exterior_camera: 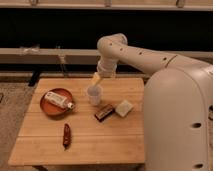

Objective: Pick up the ceramic cup

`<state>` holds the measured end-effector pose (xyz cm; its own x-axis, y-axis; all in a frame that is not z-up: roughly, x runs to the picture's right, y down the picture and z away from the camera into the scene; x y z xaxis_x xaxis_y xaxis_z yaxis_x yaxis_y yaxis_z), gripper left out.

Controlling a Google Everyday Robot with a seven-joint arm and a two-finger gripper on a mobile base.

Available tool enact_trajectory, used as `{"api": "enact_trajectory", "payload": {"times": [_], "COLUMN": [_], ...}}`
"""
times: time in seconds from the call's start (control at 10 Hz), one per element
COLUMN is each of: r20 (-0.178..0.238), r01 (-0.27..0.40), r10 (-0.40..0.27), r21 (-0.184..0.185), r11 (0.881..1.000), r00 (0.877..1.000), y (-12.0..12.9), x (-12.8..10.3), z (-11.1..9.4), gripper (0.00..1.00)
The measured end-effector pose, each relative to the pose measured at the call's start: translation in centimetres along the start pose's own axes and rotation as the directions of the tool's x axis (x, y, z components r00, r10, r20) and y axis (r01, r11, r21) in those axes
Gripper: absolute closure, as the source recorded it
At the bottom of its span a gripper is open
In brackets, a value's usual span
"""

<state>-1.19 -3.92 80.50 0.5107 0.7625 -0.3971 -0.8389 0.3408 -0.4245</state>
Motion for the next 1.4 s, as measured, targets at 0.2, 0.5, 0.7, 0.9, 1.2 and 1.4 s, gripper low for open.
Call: {"api": "enact_trajectory", "payload": {"times": [0.2, 0.5, 0.7, 0.9, 1.2, 1.4], "r20": [0.0, 0.0, 0.0, 0.0, 0.0, -0.013], "r01": [0.0, 0.0, 0.0, 0.0, 0.0, 0.01], "r10": [0.0, 0.0, 0.0, 0.0, 0.0, -0.01], "r21": [0.0, 0.0, 0.0, 0.0, 0.0, 0.006], "r11": [1.0, 1.0, 1.0, 1.0, 1.0, 1.0], "r00": [1.0, 1.0, 1.0, 1.0, 1.0, 1.0], "y": [0.0, 0.0, 0.0, 0.0, -0.01, -0.33], "x": [0.0, 0.0, 0.0, 0.0, -0.05, -0.42], "z": [0.0, 0.0, 0.0, 0.0, 0.03, 0.5], "gripper": [0.2, 0.2, 0.2, 0.2, 0.2, 0.2]}}
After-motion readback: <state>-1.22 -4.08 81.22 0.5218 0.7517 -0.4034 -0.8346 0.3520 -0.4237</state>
